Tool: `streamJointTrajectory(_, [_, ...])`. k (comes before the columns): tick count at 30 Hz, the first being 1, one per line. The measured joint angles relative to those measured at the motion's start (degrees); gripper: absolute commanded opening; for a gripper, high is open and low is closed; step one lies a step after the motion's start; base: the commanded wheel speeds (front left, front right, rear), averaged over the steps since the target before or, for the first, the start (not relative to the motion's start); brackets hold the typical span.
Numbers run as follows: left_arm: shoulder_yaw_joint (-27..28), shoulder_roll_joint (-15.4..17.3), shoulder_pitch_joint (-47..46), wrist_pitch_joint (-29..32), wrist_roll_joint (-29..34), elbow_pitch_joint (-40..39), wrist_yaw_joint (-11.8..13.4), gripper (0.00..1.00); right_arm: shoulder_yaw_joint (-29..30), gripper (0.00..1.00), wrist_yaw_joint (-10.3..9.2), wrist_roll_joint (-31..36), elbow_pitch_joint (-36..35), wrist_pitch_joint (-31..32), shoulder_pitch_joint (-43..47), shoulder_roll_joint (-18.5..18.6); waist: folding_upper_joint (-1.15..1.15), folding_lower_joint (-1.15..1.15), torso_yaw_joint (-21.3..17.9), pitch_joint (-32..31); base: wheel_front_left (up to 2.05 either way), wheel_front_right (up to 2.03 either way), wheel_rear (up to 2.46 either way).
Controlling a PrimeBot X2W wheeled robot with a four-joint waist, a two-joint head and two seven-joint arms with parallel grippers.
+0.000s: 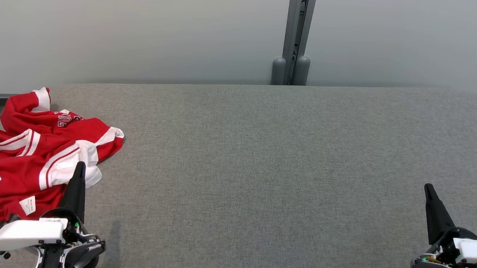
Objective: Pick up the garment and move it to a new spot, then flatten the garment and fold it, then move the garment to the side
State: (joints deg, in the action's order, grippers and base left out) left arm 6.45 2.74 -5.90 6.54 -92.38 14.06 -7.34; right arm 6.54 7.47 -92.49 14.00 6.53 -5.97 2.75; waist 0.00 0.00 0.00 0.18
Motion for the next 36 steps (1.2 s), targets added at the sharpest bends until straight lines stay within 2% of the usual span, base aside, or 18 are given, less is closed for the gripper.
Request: streamJointTrajectory(36, [0.0, 0.0, 0.0, 0.0, 0.0, 0.0, 0.0, 0.00, 0.0, 0.00, 0.00, 0.0, 0.0, 0.0, 0.0, 0.0, 0.00, 0.00, 0.0, 0.0, 0.00, 0.00, 0.00])
